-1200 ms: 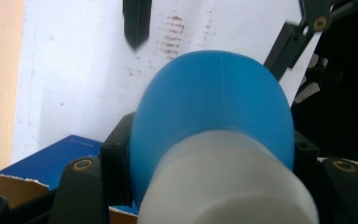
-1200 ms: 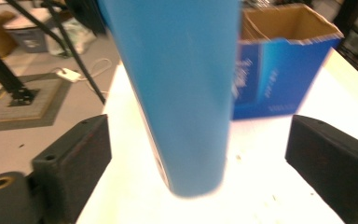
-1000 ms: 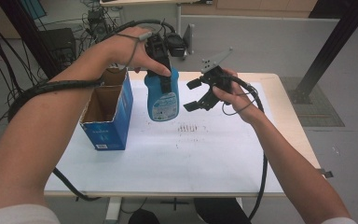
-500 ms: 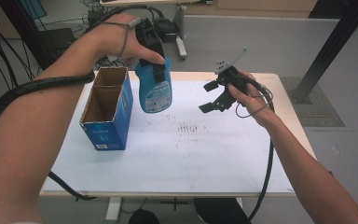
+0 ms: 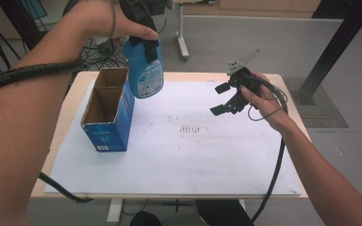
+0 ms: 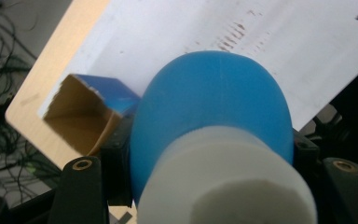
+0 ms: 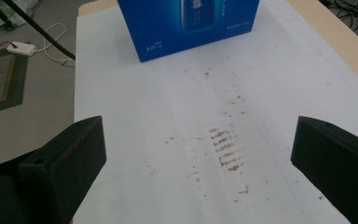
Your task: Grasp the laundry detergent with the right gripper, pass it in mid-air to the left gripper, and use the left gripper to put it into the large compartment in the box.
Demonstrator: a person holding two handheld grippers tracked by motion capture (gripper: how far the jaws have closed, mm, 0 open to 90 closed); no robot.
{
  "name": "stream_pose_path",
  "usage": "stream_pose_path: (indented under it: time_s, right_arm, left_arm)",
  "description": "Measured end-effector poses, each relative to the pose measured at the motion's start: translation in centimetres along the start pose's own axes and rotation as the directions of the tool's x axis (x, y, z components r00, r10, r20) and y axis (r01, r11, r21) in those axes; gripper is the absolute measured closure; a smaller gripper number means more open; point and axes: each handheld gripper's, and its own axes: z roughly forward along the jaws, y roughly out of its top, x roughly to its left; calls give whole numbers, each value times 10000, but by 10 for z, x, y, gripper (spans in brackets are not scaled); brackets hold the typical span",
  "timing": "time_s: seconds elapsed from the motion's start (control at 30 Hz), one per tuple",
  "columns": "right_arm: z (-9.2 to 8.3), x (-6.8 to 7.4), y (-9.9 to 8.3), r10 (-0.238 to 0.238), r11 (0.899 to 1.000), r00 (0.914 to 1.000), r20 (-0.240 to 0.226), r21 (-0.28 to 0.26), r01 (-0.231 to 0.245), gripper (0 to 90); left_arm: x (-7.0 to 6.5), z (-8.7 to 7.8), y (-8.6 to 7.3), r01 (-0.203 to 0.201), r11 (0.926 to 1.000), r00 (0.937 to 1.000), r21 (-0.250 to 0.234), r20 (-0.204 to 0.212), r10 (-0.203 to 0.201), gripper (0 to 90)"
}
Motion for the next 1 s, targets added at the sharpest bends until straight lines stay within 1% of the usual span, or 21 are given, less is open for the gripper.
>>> stream_pose_path:
  time_s: [0.1, 0.23, 0.33, 0.37, 0.4, 0.43, 0.47, 0.5, 0.53, 0.57, 0.6, 0.67, 0.7, 0.73, 0.77, 0.8, 0.83, 0.9, 0.93, 0.97, 1.0]
  right_arm:
    - [-2, 1, 0, -6, 10000, 10000, -43, -71, 6, 31]
    - [-4, 3, 1, -52, 10000, 10000, -30, 7, 52, 31]
    - [-5, 3, 1, -67, 10000, 10000, -19, 1, 67, 31]
    - [-5, 3, 1, -45, 10000, 10000, 11, 36, 45, 32]
    - [-6, 3, 1, -55, 10000, 10000, 23, 61, 55, 32]
    - [-6, 3, 1, -64, 9999, 10000, 36, 96, 64, 31]
    - [-6, 3, 1, -77, 9999, 10000, 36, 104, 77, 32]
    - [-6, 3, 1, -93, 9999, 10000, 32, 123, 92, 32]
    - [-7, 3, 1, -108, 9998, 9999, 42, 175, 108, 32]
    - [-7, 3, 1, -145, 9997, 9999, 60, 213, 144, 32]
    - [-7, 3, 1, -162, 9996, 9999, 33, 226, 161, 33]
    - [-7, 4, 0, -136, 9996, 9999, 29, 256, 135, 33]
    - [-7, 3, 0, -147, 9994, 9999, 37, 302, 146, 33]
    - [-7, 3, -1, -136, 9994, 9999, 44, 308, 135, 33]
    - [-7, 3, -1, -136, 9994, 9999, 44, 308, 135, 33]
    - [-6, 4, -2, -85, 9993, 10000, 11, 364, 84, 33]
    - [-6, 4, -2, -100, 9992, 9999, 44, 384, 98, 34]
    - [-6, 5, -2, -115, 9991, 9999, 65, 415, 112, 34]
    - [-5, 6, -3, -113, 9988, 9999, 44, 475, 111, 35]
    - [-5, 6, -3, -113, 9988, 9999, 44, 475, 111, 35]
    - [-5, 6, -3, -106, 9987, 9999, 61, 497, 103, 36]
  left_arm:
    - [8, -10, -2, 715, 9973, 9973, -141, -159, -717, 376]
    - [20, -23, -7, 1595, 9865, 9868, -373, -214, -1604, 375]
    - [32, -33, -12, 2337, 9709, 9717, -515, -239, -2351, 375]
    - [36, -35, -14, 2613, 9635, 9643, -579, -298, -2633, 375]
    - [43, -40, -18, 3007, 9512, 9513, -688, -494, -3043, 375]
    - [43, -40, -18, 3007, 9512, 9513, -688, -494, -3043, 375]
    - [47, -42, -20, 3151, 9468, 9457, -651, -618, -3190, 375]
    - [50, -44, -22, 3404, 9378, 9360, -685, -698, -3449, 375]
    - [58, -48, -26, 3815, 9220, 9190, -657, -805, -3860, 375]
    - [58, -48, -26, 3815, 9220, 9190, -657, -805, -3860, 375]
    - [61, -50, -28, 4010, 9137, 9102, -656, -847, -4055, 375]
    - [68, -53, -34, 4465, 8917, 8878, -748, -872, -4519, 375]
    - [73, -54, -39, 4709, 8791, 8741, -733, -955, -4762, 375]
    - [73, -54, -39, 4709, 8791, 8741, -733, -955, -4762, 375]
    - [75, -55, -42, 4904, 8687, 8626, -695, -1035, -4952, 375]
    - [77, -56, -43, 5022, 8619, 8550, -704, -1092, -5071, 375]
    - [78, -56, -45, 5176, 8523, 8445, -745, -1157, -5230, 375]
    - [83, -57, -50, 5574, 8267, 8174, -762, -1244, -5625, 374]
    - [84, -58, -51, 5650, 8216, 8118, -756, -1271, -5700, 374]
    - [87, -59, -53, 5845, 8077, 7976, -776, -1280, -5895, 374]
    - [89, -59, -54, 5969, 7983, 7882, -798, -1275, -6021, 374]
